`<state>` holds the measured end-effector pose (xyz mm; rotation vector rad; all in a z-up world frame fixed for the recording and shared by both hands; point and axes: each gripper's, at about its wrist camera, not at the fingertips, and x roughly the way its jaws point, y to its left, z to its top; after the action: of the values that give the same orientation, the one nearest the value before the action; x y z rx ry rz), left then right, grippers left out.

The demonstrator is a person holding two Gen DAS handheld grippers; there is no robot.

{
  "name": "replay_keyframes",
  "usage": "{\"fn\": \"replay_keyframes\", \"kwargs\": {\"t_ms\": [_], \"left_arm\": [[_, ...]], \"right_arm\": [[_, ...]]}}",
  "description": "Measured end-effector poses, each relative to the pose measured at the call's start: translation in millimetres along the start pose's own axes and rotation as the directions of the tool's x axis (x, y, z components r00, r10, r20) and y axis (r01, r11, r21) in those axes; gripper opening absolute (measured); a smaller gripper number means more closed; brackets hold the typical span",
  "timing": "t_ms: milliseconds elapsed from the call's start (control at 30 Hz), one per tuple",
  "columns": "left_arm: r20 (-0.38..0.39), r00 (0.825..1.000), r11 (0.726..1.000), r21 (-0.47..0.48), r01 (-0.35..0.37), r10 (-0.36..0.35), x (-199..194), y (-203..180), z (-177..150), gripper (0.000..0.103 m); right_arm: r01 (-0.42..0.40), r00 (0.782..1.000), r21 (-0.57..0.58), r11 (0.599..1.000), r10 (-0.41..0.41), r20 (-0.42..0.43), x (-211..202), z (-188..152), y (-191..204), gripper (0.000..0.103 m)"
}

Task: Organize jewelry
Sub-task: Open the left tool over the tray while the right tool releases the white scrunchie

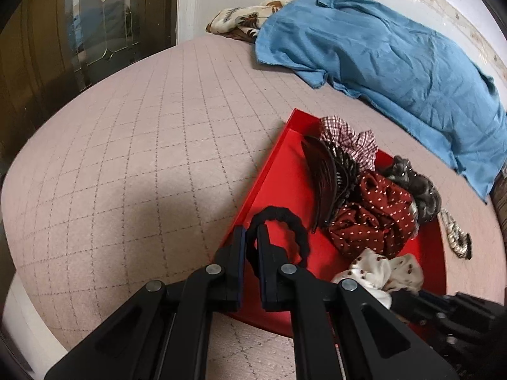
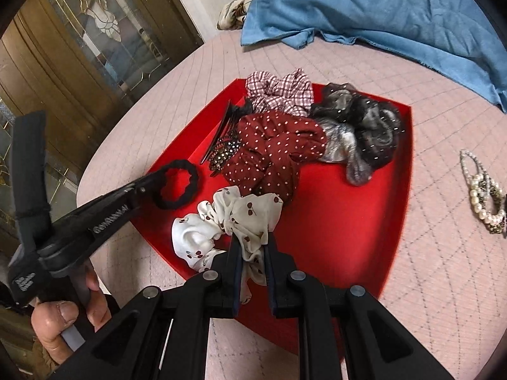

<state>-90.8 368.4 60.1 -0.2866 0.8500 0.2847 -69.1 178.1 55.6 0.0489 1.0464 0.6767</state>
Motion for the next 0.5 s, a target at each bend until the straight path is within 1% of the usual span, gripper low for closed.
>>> {"fn": "replay_keyframes", "kwargs": {"t_ms": [133,233,267,300,333,400,433,500], "left_arm": [[0.004,1.0,1.0,0.005,0.004,-0.004,0,-1,0,0.007],[0.011,1.0,1.0,0.007,0.021,-0.021,-2,-2,0,0.008],[0.017,1.0,1.0,0.009,0.022,-0.022,-3,-2,-1,0.01],[0.021,1.0,1.0,0.011,0.023,-0.023,-3,-3,0,0.016],[0.027,0.999,1.0,0.013,0.029,-0.029,-5,-3,0,0.017],[0.036,0.998,0.999,0.016,0.045,-0.045,-7,-5,-1,0.026],[0.045,0.998,0.999,0.022,0.045,-0.046,-9,-6,-1,0.028],[0.064,0.997,0.999,0.04,0.037,-0.039,-13,-9,-2,0.037]], "right_arm": [[-0.007,1.0,-0.009,1.0,0.007,-0.011,7,1,5,0.016],[-0.007,1.0,-0.016,1.0,0.007,-0.013,10,1,8,0.016],[-0.006,1.0,-0.019,1.0,0.006,-0.013,10,1,8,0.016],[-0.006,1.0,-0.021,1.0,0.005,-0.012,10,1,8,0.016],[-0.005,1.0,-0.024,1.0,0.004,-0.01,10,1,9,0.017],[0.0,1.0,-0.031,1.0,0.0,-0.004,9,1,10,0.018],[0.002,1.0,-0.034,0.999,-0.002,-0.002,9,1,10,0.018],[0.005,1.0,-0.046,0.999,-0.004,0.005,6,0,12,0.024]]}}
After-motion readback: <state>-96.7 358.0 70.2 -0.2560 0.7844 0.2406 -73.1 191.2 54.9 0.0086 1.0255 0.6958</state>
